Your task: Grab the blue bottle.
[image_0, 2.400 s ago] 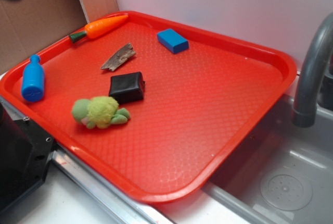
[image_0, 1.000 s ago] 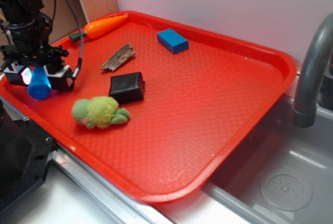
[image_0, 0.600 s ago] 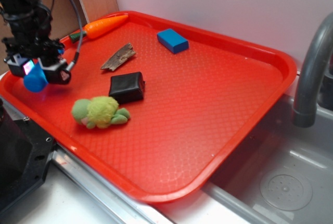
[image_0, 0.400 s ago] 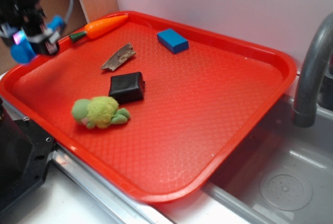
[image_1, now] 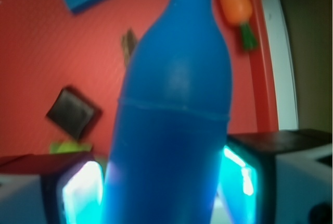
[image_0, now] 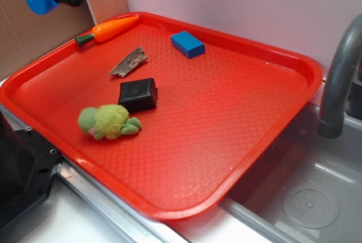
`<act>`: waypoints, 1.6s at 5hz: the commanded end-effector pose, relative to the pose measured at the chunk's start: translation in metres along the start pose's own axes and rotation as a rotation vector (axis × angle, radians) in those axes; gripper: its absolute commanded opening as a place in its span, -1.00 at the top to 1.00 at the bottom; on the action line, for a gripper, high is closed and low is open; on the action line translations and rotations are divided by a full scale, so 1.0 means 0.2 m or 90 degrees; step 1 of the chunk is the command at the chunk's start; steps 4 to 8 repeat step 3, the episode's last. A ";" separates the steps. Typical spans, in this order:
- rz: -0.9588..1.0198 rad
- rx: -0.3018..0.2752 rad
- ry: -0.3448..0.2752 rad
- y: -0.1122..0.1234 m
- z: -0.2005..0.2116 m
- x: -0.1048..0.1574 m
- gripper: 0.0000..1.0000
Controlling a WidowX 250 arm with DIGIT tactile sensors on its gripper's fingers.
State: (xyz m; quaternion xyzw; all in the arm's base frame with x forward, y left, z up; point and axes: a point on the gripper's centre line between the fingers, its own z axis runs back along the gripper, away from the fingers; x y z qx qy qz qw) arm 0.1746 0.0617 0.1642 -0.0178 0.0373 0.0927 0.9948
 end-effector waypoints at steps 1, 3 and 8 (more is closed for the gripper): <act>-0.059 0.043 -0.073 -0.20 0.33 -0.04 1.00; -0.143 0.046 -0.097 -0.32 0.37 -0.04 1.00; -0.143 0.046 -0.097 -0.32 0.37 -0.04 1.00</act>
